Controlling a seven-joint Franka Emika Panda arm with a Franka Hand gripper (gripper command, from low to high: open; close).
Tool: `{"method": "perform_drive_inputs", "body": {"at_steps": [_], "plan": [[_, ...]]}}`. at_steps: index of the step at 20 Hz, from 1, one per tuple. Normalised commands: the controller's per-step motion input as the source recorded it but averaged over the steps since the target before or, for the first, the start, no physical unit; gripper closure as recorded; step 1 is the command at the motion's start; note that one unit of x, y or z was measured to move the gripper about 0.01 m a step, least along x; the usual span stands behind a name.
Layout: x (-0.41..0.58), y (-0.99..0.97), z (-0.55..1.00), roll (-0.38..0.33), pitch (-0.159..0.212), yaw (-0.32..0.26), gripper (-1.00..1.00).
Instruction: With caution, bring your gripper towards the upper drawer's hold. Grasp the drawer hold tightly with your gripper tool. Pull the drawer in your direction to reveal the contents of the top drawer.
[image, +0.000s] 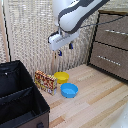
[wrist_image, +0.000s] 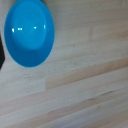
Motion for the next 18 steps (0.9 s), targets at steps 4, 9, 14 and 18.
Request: {"method": "perform_drive_inputs", "body": {"at_steps": [4, 9, 14, 18], "plan": [[0.004, 0.0, 0.12, -0.346, 0.0, 0.145, -1.0], [0.027, 0.0, 0.12, -0.348, 0.0, 0.138, -1.0], [0.072, 0.0, 0.18, -0.336, 0.0, 0.134, -1.0], [0.164, 0.0, 0.26, -0.319, 0.0, 0.119, -1.0]]}}
